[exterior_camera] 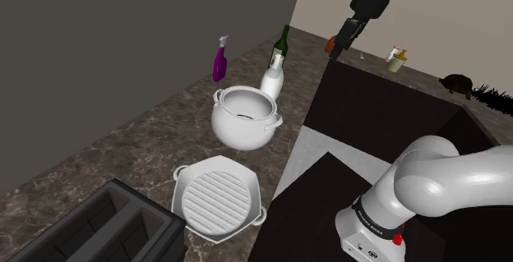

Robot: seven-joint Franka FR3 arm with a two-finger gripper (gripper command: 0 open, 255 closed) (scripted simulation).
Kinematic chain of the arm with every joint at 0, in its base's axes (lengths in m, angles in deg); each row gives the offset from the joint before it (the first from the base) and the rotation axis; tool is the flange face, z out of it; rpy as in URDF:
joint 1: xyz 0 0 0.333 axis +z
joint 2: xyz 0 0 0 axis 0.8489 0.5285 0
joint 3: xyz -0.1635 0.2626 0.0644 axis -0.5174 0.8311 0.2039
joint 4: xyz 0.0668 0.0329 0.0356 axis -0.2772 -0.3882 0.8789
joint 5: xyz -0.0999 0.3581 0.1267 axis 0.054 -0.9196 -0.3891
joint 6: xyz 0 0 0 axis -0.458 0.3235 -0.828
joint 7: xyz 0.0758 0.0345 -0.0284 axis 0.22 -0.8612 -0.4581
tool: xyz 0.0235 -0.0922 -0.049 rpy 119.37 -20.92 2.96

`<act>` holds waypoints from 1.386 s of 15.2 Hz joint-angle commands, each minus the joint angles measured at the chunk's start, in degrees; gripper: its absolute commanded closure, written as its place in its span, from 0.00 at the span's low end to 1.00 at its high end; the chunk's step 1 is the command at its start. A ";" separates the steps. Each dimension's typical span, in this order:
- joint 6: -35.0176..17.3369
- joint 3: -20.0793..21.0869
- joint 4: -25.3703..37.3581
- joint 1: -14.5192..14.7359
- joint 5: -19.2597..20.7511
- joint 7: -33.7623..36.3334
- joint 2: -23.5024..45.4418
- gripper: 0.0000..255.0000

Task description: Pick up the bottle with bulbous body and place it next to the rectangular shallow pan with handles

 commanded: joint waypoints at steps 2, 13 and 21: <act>-1.37 -0.72 0.26 -0.22 0.20 -0.40 1.70 0.00; -13.88 -8.25 7.90 -1.82 -0.24 -5.40 22.73 0.00; -18.91 -12.79 18.83 -2.86 -4.53 -10.44 39.94 0.00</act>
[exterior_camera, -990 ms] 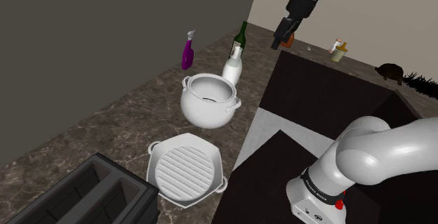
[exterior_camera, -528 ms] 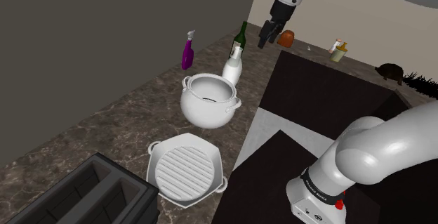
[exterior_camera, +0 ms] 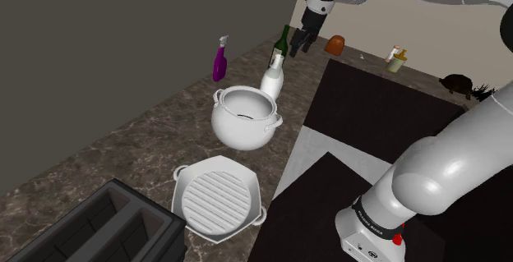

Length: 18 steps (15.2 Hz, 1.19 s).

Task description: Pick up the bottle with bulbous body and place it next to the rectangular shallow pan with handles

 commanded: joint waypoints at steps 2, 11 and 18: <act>-1.40 -1.54 5.54 -0.75 -2.44 -2.43 7.58 0.00; -0.25 -2.89 24.49 -5.02 -9.97 -7.62 27.81 0.00; -4.92 -2.58 21.33 -5.05 -10.54 -8.00 29.38 0.00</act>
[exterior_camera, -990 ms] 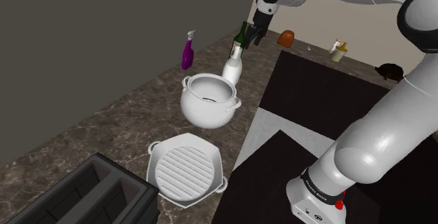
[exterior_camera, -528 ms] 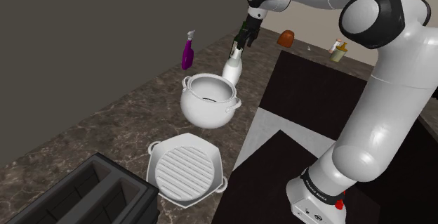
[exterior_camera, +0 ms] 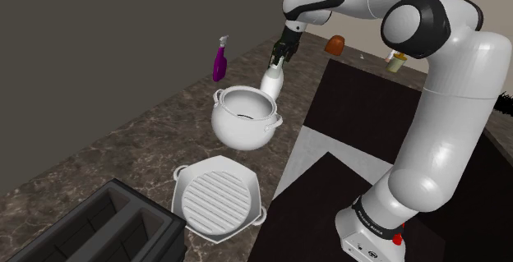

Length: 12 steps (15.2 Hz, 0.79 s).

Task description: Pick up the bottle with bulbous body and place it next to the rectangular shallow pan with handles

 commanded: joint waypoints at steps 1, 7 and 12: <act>-1.08 0.09 -0.58 0.04 -0.16 0.00 0.47 0.00; -1.07 0.10 -0.56 0.04 -0.16 -0.01 0.49 0.00; -1.06 0.10 -0.55 0.04 -0.16 0.00 0.49 1.00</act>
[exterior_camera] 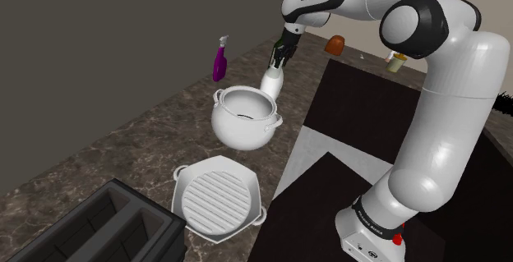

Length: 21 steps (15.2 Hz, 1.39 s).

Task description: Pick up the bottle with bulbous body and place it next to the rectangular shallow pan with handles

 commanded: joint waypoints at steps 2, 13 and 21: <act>0.01 0.00 -0.01 0.00 0.01 0.00 0.01 1.00; 4.87 -0.22 3.78 -0.03 0.51 0.47 -1.13 1.00; 10.78 -0.39 9.18 -0.23 0.83 0.88 -1.67 1.00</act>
